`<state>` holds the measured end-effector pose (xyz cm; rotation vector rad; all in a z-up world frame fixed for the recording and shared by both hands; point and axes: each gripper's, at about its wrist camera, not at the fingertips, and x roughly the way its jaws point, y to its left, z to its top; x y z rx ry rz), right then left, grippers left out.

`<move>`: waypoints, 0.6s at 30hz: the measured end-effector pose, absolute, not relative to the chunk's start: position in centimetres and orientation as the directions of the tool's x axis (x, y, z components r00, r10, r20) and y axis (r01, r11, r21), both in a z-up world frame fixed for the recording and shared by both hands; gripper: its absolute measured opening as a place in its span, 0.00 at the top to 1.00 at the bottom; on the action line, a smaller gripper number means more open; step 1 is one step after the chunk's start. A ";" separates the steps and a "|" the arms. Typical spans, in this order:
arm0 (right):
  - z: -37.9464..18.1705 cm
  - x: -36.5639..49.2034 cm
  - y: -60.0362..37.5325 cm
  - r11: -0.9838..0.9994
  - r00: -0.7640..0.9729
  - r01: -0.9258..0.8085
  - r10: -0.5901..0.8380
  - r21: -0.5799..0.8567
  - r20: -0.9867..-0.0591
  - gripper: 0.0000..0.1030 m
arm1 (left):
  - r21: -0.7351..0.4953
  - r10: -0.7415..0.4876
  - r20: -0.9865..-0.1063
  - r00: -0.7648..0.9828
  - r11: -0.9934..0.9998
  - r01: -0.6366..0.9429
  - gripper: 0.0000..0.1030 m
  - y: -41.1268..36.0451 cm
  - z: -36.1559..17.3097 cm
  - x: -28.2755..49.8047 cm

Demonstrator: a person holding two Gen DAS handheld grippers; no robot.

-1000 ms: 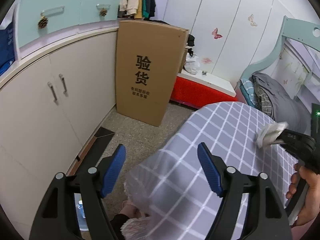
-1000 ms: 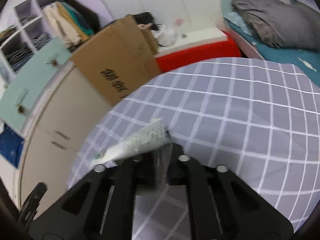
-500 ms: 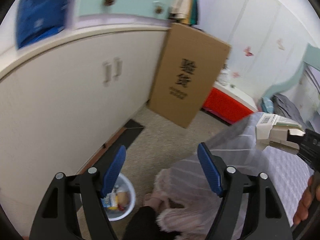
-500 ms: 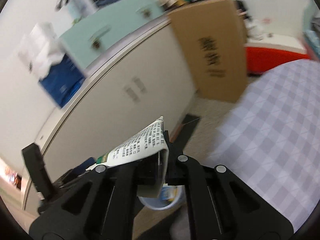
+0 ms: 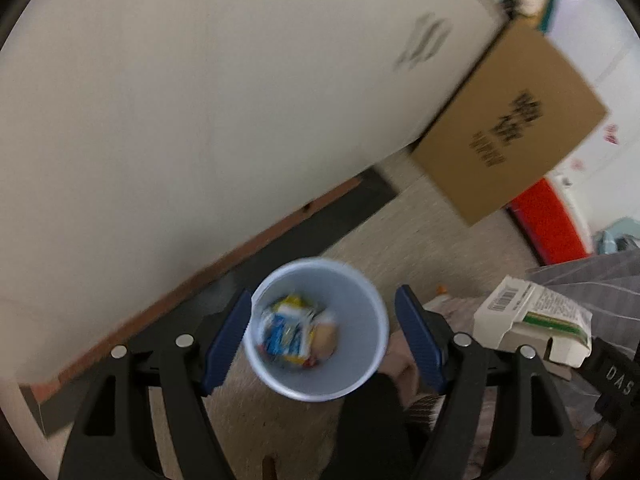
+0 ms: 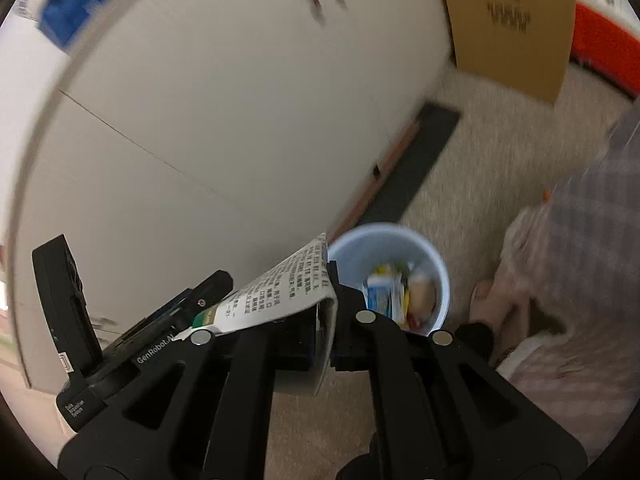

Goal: Collect trash
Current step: 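Carry the white paper carton in the right tool over the wastebasket, then open the right tool to drop the white carton into the wastebasket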

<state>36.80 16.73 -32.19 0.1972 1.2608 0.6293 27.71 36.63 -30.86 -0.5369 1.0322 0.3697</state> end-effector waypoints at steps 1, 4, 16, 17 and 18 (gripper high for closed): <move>-33.6 36.9 17.4 0.822 0.144 -0.324 0.532 0.469 -0.834 0.96 | -0.240 0.033 -0.900 0.434 0.793 -0.560 0.30 37.6 -33.3 27.6; -37.8 37.5 18.5 0.833 0.071 -0.301 0.504 0.464 -0.860 0.96 | -0.238 0.009 -0.929 0.369 0.751 -0.616 0.30 39.3 -38.8 27.3; -48.8 38.3 19.0 0.880 -0.071 -0.267 0.389 0.393 -0.919 0.96 | -0.217 -0.111 -0.976 0.189 0.592 -0.776 0.40 40.6 -56.3 25.1; -49.2 38.3 19.0 0.882 -0.075 -0.263 0.385 0.390 -0.920 0.96 | -0.212 -0.118 -0.977 0.177 0.587 -0.782 0.45 40.6 -57.2 24.9; -49.7 38.3 18.9 0.884 -0.083 -0.257 0.383 0.391 -0.920 0.96 | -0.222 -0.140 -0.975 0.172 0.577 -0.786 0.54 40.5 -58.1 24.8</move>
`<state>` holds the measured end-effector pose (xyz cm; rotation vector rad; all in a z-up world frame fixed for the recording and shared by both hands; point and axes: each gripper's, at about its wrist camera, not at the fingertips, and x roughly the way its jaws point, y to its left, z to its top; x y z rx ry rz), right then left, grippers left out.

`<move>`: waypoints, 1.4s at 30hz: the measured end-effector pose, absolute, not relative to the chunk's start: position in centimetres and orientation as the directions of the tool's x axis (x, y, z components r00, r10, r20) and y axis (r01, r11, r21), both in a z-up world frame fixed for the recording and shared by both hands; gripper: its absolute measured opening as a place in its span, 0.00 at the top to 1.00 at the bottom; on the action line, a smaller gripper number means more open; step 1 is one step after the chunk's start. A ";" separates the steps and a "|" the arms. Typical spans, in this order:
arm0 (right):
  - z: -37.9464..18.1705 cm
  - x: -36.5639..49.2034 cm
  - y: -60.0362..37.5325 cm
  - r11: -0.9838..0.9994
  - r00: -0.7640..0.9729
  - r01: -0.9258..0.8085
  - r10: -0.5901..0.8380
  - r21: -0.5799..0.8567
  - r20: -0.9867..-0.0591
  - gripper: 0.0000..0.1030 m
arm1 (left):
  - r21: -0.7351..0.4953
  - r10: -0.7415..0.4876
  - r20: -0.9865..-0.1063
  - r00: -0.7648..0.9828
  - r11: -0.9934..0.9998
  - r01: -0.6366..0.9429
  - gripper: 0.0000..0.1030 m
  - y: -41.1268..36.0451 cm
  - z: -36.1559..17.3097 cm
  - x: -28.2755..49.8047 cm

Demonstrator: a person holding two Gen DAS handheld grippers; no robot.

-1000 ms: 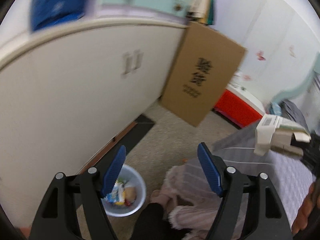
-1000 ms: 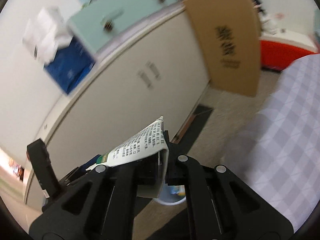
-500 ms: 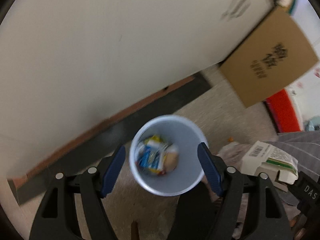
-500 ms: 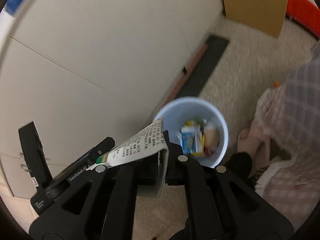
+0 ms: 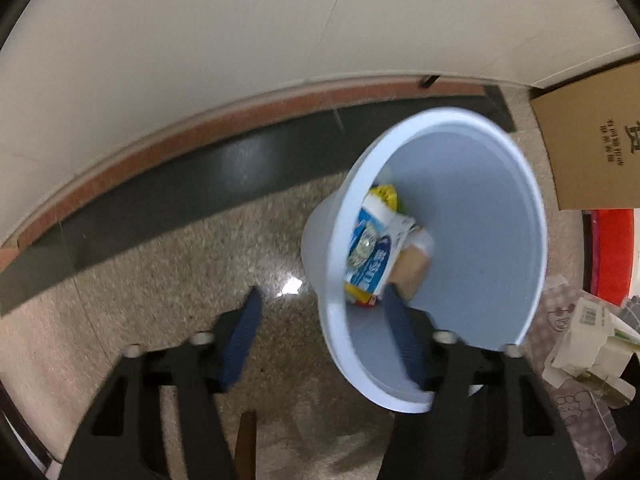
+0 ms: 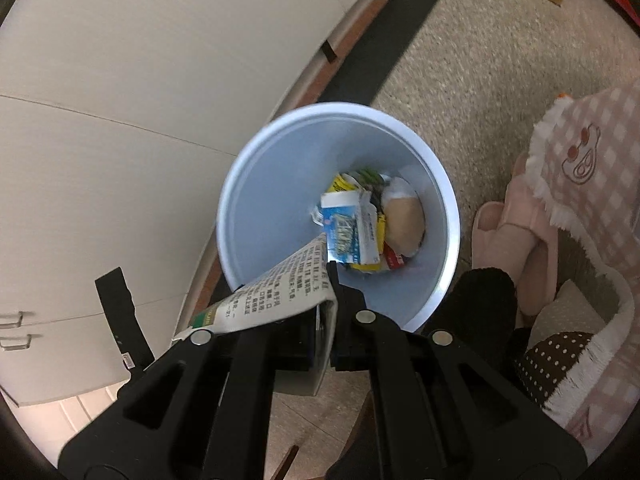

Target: Collect trash

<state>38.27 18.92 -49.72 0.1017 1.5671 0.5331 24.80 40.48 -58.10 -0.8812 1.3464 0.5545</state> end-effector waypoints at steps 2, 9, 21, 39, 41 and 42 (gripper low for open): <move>-50.3 38.4 18.9 0.885 -0.089 -0.254 0.379 0.389 -0.921 0.96 | -0.226 -0.167 -0.973 0.158 0.568 -0.792 0.64 40.5 -59.2 24.5; -50.0 38.6 19.1 0.889 -0.069 -0.245 0.381 0.386 -0.922 0.95 | -0.274 -0.218 -0.959 0.181 0.551 -0.788 0.85 40.1 -60.0 24.4; -48.2 38.6 18.6 0.894 -0.027 -0.239 0.383 0.378 -0.923 0.50 | -0.274 -0.220 -0.959 0.181 0.545 -0.793 0.85 39.9 -60.2 24.6; -35.9 34.7 17.1 0.893 0.192 -0.359 0.355 0.271 -0.915 0.42 | -0.256 -0.074 -0.959 0.275 0.650 -0.716 0.38 39.6 -48.1 24.4; -33.6 33.7 16.8 0.890 0.235 -0.379 0.358 0.254 -0.904 0.40 | -0.263 -0.048 -0.947 0.317 0.682 -0.682 0.36 39.0 -44.6 24.4; -31.6 32.9 16.4 0.885 0.270 -0.395 0.368 0.246 -0.890 0.39 | -0.257 -0.029 -0.943 0.332 0.699 -0.668 0.33 38.7 -42.9 24.3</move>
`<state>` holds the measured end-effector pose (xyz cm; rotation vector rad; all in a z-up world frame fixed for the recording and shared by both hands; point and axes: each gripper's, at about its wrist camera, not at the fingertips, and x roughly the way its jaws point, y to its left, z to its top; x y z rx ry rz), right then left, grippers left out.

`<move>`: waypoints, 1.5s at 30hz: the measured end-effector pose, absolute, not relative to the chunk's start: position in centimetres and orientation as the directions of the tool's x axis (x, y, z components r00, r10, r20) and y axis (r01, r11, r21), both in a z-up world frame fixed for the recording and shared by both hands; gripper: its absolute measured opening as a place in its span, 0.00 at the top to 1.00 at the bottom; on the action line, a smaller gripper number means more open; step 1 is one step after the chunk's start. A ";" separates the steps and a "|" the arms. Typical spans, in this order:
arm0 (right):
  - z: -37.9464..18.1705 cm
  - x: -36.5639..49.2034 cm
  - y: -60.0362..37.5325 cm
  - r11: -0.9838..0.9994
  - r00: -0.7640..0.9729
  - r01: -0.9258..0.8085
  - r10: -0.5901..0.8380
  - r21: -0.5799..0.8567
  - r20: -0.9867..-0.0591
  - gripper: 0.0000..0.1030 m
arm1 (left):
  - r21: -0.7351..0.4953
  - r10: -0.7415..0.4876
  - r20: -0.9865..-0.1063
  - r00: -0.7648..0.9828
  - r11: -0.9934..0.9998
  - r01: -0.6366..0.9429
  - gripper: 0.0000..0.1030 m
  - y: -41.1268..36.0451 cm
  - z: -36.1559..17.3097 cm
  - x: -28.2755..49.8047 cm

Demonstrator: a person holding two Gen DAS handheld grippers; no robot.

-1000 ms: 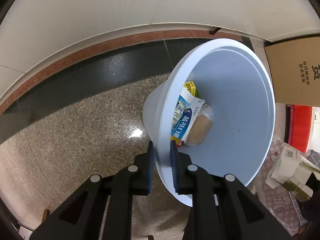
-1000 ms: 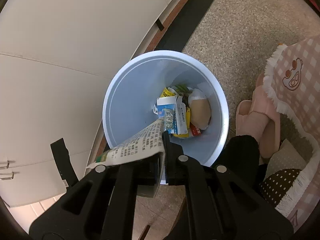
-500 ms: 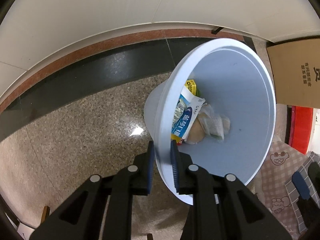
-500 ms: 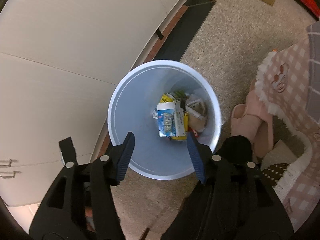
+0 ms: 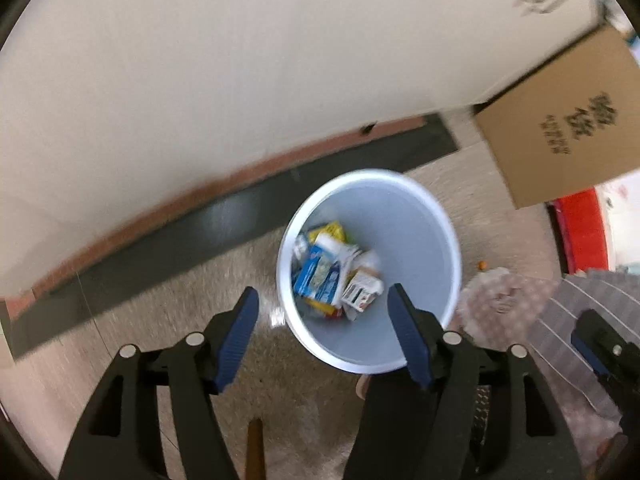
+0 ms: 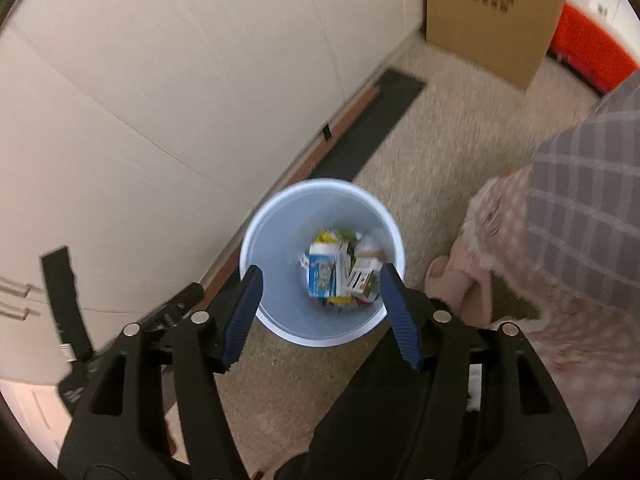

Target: Collect trash

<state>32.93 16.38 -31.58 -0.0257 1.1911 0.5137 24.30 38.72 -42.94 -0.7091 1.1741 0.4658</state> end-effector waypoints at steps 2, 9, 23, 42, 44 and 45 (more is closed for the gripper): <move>-29.0 31.8 15.6 0.879 0.317 -0.412 0.383 0.238 -0.868 0.37 | -0.256 0.008 -0.921 0.389 0.740 -0.622 0.31 37.6 -38.5 23.9; -17.7 26.1 10.1 0.876 0.514 -0.424 0.443 0.232 -0.734 0.28 | -0.191 0.125 -0.835 0.535 0.847 -0.497 0.24 32.7 -25.2 21.1; -2.3 11.0 -4.4 0.909 0.821 -0.350 0.414 0.227 -0.393 0.16 | -0.113 0.187 -0.525 0.831 0.952 -0.285 0.16 20.6 -5.4 10.6; 0.4 -1.4 -11.1 0.963 0.942 -0.236 0.259 0.127 -0.212 0.08 | -0.019 0.154 -0.291 0.944 0.986 -0.167 0.06 11.1 3.1 -1.0; 0.0 -1.6 -11.4 0.967 0.944 -0.223 0.246 0.123 -0.219 0.07 | -0.018 0.148 -0.288 0.946 0.987 -0.160 0.06 10.8 3.2 -1.1; -0.2 -1.7 -11.4 0.970 0.947 -0.215 0.236 0.117 -0.219 0.07 | -0.016 0.143 -0.289 0.947 0.988 -0.154 0.06 10.6 3.2 -1.4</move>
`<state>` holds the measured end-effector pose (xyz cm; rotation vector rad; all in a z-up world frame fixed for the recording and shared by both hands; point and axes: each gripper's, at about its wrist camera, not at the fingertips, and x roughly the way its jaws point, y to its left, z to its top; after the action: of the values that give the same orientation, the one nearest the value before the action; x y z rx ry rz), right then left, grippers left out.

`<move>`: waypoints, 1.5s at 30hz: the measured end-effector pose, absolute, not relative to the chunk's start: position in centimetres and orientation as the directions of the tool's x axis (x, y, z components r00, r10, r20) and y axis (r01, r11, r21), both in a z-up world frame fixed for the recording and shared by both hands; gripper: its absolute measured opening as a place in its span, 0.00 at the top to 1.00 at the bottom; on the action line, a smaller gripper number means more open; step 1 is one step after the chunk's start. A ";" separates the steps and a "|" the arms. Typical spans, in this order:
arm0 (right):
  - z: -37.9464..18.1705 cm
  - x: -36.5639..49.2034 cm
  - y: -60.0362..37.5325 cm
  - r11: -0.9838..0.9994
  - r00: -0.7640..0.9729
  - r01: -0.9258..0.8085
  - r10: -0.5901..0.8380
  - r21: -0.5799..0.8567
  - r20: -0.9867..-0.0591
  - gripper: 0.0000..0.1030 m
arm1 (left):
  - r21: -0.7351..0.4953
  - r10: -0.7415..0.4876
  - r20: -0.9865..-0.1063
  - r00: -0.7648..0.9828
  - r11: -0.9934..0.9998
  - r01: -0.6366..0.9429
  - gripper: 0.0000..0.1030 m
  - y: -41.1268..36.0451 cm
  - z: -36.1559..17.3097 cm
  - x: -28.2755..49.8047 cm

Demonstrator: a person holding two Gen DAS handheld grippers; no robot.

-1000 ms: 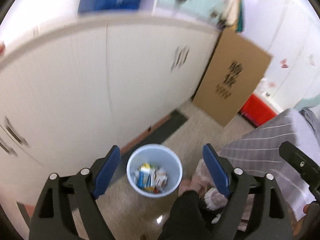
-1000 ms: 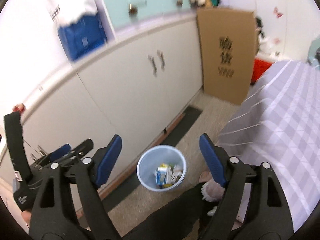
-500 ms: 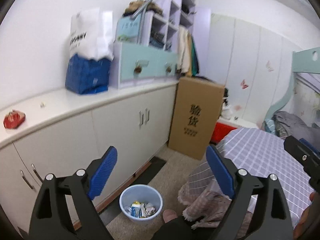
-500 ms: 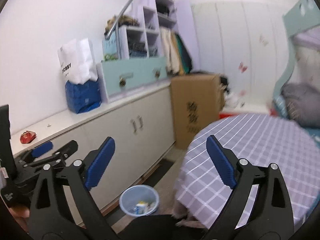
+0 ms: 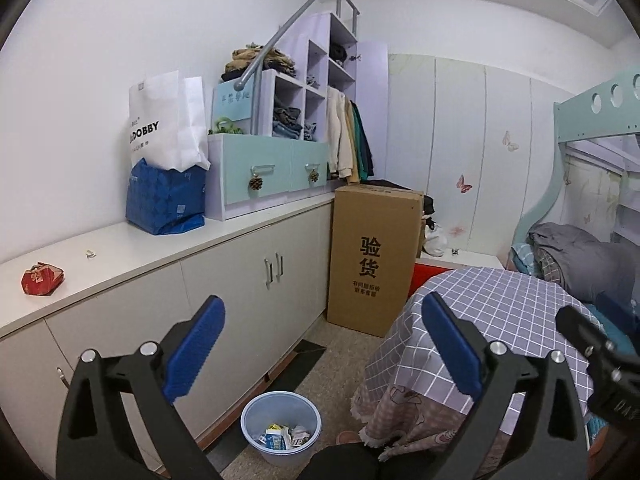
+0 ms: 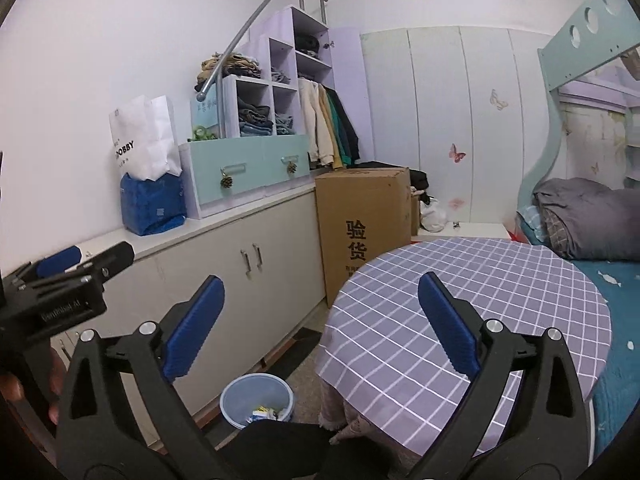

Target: Collect trash

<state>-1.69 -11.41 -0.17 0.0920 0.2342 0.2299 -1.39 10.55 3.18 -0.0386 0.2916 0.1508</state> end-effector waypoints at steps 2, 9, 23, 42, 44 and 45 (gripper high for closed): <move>-0.5 -1.7 -11.4 0.971 0.947 -0.213 0.233 0.112 -0.222 0.07 | -0.009 0.135 -0.296 0.946 0.990 -0.144 0.06 10.1 3.1 -1.4; -1.5 -1.5 -11.7 0.973 0.946 -0.198 0.222 0.120 -0.235 0.07 | 0.012 0.126 -0.311 0.942 0.992 -0.129 0.06 9.1 2.3 -1.0; -2.5 -0.9 -12.3 0.973 0.940 -0.193 0.220 0.125 -0.260 0.07 | 0.025 0.104 -0.327 0.939 0.994 -0.102 0.06 8.2 1.2 0.2; -3.0 -0.5 -12.3 0.973 0.937 -0.193 0.220 0.122 -0.271 0.07 | 0.035 0.096 -0.336 0.937 0.995 -0.090 0.06 7.9 0.7 0.6; -3.1 -0.4 -12.3 0.973 0.936 -0.194 0.222 0.124 -0.275 0.07 | 0.034 0.094 -0.337 0.937 0.996 -0.088 0.06 7.9 0.7 0.6; -3.2 -0.5 -12.3 0.973 0.935 -0.194 0.222 0.123 -0.275 0.07 | 0.035 0.093 -0.337 0.937 0.996 -0.087 0.06 7.9 0.7 0.6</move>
<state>-0.48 -12.27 -3.16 0.0948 0.2920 0.2130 0.59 7.90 0.73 0.0192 0.3450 0.0920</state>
